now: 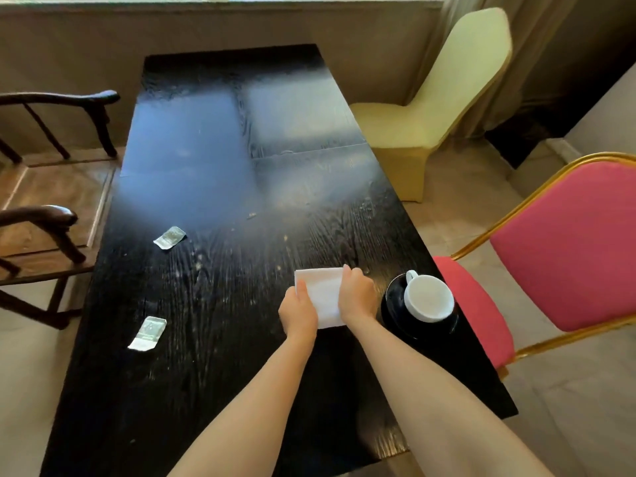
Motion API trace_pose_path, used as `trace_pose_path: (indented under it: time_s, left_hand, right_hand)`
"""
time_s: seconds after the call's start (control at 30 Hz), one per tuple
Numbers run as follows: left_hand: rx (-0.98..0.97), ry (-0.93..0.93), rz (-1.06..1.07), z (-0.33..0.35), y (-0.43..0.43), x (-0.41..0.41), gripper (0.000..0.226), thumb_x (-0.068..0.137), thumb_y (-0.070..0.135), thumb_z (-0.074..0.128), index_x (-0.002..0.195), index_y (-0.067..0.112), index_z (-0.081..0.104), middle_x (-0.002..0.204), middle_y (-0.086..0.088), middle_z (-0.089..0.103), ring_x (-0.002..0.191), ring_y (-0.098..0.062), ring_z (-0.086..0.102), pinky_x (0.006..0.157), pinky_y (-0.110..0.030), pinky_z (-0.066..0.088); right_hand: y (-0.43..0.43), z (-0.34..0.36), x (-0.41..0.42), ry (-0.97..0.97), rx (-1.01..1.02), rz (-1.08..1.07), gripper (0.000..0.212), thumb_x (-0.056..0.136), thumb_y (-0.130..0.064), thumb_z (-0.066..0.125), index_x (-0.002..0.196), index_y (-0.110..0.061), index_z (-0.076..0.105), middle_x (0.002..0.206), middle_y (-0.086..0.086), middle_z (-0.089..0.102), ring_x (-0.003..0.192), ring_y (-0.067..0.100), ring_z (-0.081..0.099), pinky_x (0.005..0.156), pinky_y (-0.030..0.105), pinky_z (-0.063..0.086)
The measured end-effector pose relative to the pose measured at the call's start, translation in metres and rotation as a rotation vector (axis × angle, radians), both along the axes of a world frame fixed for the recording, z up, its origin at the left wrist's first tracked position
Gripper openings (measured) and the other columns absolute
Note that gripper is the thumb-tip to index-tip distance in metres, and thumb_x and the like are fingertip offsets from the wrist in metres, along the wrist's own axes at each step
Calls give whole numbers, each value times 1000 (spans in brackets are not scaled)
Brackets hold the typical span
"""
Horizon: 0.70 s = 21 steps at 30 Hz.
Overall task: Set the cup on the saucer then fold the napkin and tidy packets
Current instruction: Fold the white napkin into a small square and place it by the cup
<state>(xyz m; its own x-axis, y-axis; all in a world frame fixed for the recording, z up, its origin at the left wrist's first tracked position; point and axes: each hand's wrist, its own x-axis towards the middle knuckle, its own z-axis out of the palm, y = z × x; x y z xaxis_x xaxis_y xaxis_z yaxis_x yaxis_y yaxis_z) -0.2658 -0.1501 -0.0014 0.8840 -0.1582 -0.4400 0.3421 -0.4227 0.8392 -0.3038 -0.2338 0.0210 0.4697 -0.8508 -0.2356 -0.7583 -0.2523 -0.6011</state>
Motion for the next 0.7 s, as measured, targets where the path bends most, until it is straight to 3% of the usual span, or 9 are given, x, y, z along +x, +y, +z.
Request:
trace_pose_path:
  time_s: [0.13,0.3,0.57,0.7]
  left_hand:
    - [-21,23,49,8,-57,-2,39,99,42,28,91,13,53,92,-7,58,81,-20,56,64,-30,46]
    - [-20,35,97,9,-132,1,45,99,40,28,97,5,58,91,-8,59,78,-19,55,50,-23,38]
    - [118,16,56,-21,-229,9,47,99,39,26,96,5,58,89,-8,58,75,-18,53,53,-26,37]
    - [146,63,-19,-42,-248,25,44,98,40,30,85,8,57,78,-3,54,68,-16,49,54,-27,36]
  right_hand:
    - [-57,9,3,19,-51,74,49,101,-35,22,111,0,55,114,21,62,106,37,56,83,39,43]
    - [-136,8,10,61,-96,134,49,102,-34,23,111,1,55,113,21,62,105,37,58,76,35,41]
    - [-236,-31,20,139,-121,176,48,102,-32,23,107,3,55,110,24,64,102,38,60,69,37,38]
    - [-264,-49,30,150,-46,164,47,101,-34,23,110,1,53,115,23,62,106,38,58,80,40,42]
